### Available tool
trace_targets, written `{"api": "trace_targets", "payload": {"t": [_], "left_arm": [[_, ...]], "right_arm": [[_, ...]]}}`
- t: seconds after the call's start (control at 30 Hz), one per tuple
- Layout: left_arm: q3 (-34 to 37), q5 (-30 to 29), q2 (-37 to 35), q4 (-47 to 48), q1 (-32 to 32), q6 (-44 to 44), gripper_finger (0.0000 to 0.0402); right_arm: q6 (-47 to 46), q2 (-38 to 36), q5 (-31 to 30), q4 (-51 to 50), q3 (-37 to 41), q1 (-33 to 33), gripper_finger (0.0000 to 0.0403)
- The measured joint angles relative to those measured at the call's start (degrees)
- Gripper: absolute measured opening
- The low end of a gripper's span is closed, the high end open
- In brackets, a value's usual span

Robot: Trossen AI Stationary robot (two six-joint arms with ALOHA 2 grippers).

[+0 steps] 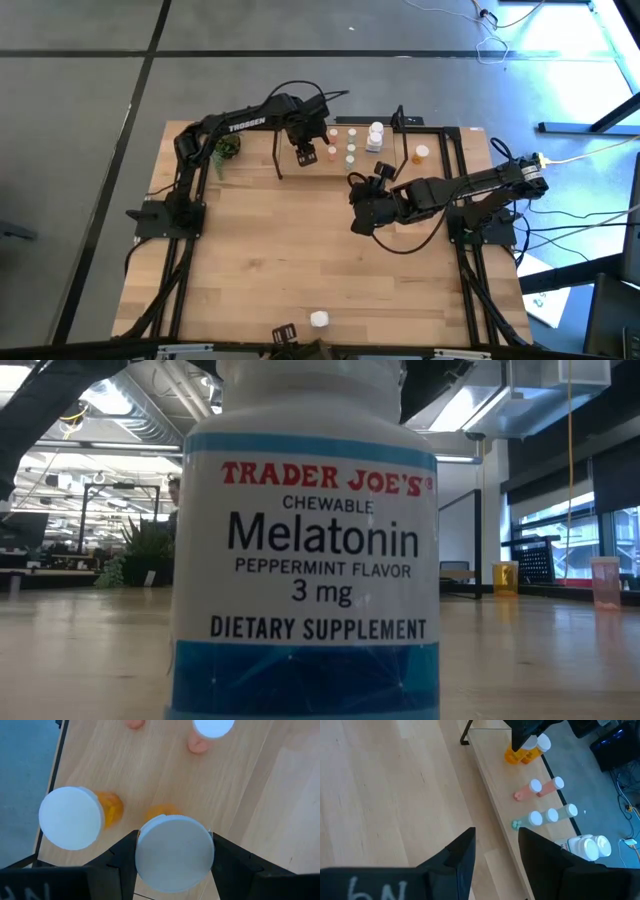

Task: Pick and place medicine bottles onto shelf by color
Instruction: Put the bottom orange pill bottle on the shelf aligned with the orange bottles

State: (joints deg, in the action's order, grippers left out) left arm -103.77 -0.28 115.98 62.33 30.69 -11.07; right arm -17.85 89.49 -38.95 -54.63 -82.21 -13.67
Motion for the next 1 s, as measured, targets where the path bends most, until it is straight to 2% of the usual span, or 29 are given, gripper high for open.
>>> {"api": "trace_targets", "payload": {"t": [0.17, 0.3, 1.0], "left_arm": [[0.0, -0.4, 0.0, 0.0, -0.1, -0.1, 0.0185], [-0.1, -3.8, 1.1, -0.2, -1.2, -1.3, 0.0185], [0.0, -5.0, 2.7, 1.4, -1.7, -1.3, 0.0185]], "right_arm": [[-0.1, 0.0, 0.0, 0.0, 0.0, 0.0, 0.0152], [-0.1, 0.0, 0.0, 0.2, 0.0, 0.0, 0.0152], [0.1, 0.0, 0.0, 0.8, 0.0, 0.0, 0.0152]]}}
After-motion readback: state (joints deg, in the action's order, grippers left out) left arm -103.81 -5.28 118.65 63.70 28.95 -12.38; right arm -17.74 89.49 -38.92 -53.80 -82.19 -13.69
